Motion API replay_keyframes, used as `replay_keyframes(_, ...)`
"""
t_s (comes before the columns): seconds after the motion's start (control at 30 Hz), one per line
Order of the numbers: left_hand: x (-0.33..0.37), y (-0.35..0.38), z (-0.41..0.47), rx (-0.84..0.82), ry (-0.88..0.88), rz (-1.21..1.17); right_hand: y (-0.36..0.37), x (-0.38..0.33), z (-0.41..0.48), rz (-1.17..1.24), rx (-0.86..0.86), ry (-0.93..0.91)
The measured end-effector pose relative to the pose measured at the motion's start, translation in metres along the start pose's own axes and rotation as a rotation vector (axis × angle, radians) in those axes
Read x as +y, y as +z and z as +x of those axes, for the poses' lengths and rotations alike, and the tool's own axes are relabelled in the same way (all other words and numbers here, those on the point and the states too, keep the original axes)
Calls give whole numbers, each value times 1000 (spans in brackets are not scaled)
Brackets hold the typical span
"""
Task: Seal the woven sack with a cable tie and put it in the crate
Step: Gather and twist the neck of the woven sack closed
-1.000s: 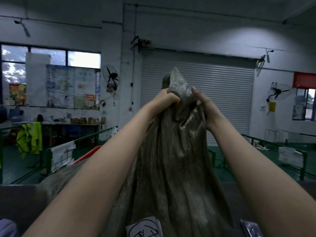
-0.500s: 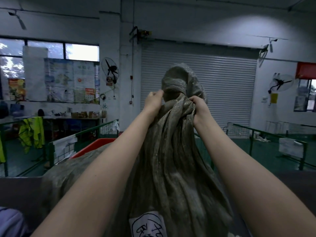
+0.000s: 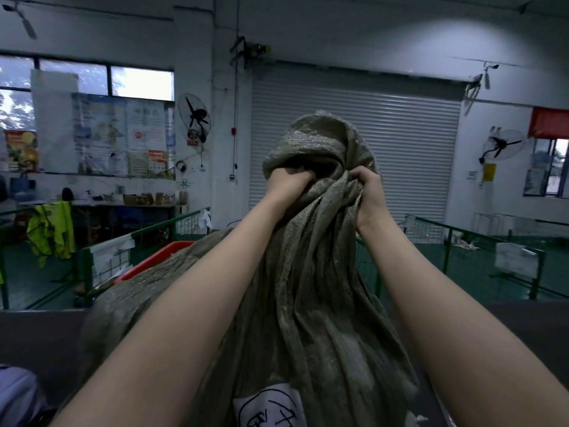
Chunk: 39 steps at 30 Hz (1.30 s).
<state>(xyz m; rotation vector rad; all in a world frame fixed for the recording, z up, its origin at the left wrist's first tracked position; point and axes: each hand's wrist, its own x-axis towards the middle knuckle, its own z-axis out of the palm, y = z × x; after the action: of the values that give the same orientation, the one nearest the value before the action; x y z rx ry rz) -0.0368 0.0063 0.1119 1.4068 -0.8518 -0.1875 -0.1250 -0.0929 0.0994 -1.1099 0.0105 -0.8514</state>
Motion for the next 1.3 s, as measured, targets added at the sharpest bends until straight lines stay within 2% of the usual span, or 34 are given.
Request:
replay_keyframes(0.13, 10, -9, 5, 137, 7, -119, -11, 1, -1, -220, 91, -4)
replay_keyframes(0.23, 16, -5, 2, 152, 107, -38, -15, 5, 2, -394, 151, 5)
replay_keyframes(0.3, 19, 3, -1, 154, 217, 93, -12, 4, 0, -441, 83, 13)
replay_keyframes(0.37, 22, 10, -7, 120, 314, 180, -6, 1, -7, -407, -80, 59)
replay_keyframes(0.43, 23, 14, -9, -4, 344, 103, 0, -1, -13, -242, -224, 56)
replay_keyframes(0.5, 26, 16, -16, -112, 262, -2, 7, -1, -16, -148, -276, 39)
replay_keyframes(0.57, 27, 12, -19, -223, 133, -195, 15, 1, -16, -161, -249, 55)
replay_keyframes(0.63, 26, 6, -19, -311, 122, -424, 17, 4, -12, -174, -149, 69)
replay_keyframes(0.67, 26, 2, -19, -299, 138, -462, 16, 6, -8, -148, -82, 67)
replay_keyframes(0.73, 25, -6, -12, -138, 190, -330, 16, 10, -6, -76, 5, 66)
replay_keyframes(0.8, 17, -13, 3, 32, 235, -91, 14, 13, -7, -2, 28, 65)
replay_keyframes(0.83, 12, -18, 7, 67, 201, 10, 14, 15, -8, 33, 13, 58)
replay_keyframes(0.87, 5, -24, 11, 44, 128, 105, 15, 16, -10, 66, -15, 49)
replay_keyframes(0.93, -7, -34, 10, -165, 49, 311, 17, 18, -13, 131, -82, 8)
replay_keyframes(1.0, -12, -37, 1, -389, 134, 472, 22, 21, -16, 197, -129, -8)
replay_keyframes(1.07, -8, -37, -15, -497, 193, 403, 24, 26, -18, 232, -176, 3)
replay_keyframes(1.17, -11, -38, -18, -507, 77, 262, 25, 31, -16, 219, -150, 17)
replay_keyframes(1.3, -6, -36, -14, -241, 7, 206, 23, 26, -11, 85, -112, 24)
